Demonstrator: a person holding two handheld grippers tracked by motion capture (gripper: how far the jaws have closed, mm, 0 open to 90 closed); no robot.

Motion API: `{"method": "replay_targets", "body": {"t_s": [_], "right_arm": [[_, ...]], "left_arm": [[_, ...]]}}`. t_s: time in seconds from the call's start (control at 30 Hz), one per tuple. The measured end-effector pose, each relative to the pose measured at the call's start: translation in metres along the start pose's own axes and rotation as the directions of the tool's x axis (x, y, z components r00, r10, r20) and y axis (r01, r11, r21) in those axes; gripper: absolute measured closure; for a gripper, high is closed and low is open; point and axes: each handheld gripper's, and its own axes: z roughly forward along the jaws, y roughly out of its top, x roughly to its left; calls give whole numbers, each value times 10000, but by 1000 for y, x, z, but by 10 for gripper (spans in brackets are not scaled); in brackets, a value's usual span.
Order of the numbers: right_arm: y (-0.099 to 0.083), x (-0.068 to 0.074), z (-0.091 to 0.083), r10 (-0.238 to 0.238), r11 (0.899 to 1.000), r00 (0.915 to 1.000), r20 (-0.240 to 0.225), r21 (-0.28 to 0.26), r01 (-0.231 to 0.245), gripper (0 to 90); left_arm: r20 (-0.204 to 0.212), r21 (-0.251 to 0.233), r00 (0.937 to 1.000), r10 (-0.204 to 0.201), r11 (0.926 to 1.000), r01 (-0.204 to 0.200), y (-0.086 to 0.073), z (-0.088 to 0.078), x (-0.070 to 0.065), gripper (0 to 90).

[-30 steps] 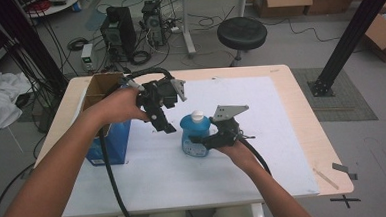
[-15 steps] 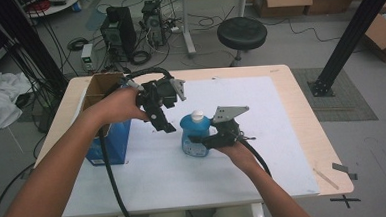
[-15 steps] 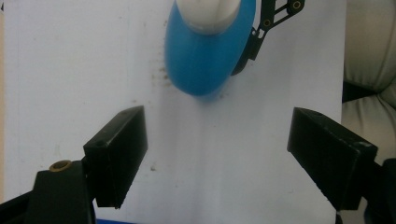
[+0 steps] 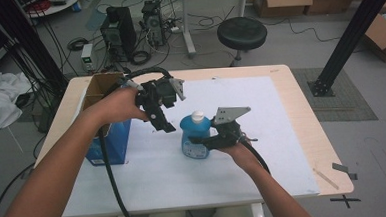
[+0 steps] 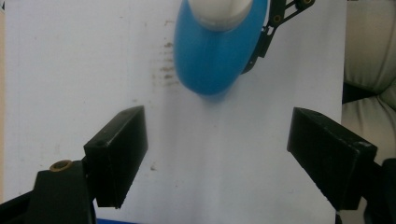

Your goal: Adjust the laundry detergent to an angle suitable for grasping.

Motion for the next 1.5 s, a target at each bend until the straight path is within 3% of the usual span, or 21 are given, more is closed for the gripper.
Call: {"method": "replay_targets", "body": {"t_s": [0.37, 0.47, 0.53, 0.67, 0.8, 1.13, 1.5], "right_arm": [[5, 5, -17, -485, 9987, 9949, -884, 139, 499, 434], [2, 7, -24, -777, 9968, 9863, -1454, 64, 795, 435], [2, 8, -24, -797, 9967, 9847, -1549, 55, 815, 435], [0, 10, -26, -971, 9944, 9719, -2143, 202, 1038, 436], [-1, 11, -25, -1107, 9929, 9677, -2264, 181, 1178, 436], [-3, 9, -20, -1166, 9923, 9475, -2978, 43, 1234, 438], [-7, 8, -15, -1230, 9913, 9461, -2997, 84, 1316, 437]], "left_arm": [[-49, 10, 10000, -42, 10000, 42, -1, -2, -1, 210], [-37, 7, 10000, -7, 10000, 7, 0, -1, -1, 210], [-29, 8, 10000, 2, 10000, -2, 1, -1, -1, 210], [-2, -24, 10000, -46, 10000, 46, 2, 1, -1, 210], [4, 45, 10000, 37, 10000, -37, 2, 1, -1, 210], [30, 70, 10000, -37, 10000, 37, 0, 2, 1, 210], [47, 86, 9999, -100, 9999, 100, -1, 4, 1, 210]]}}
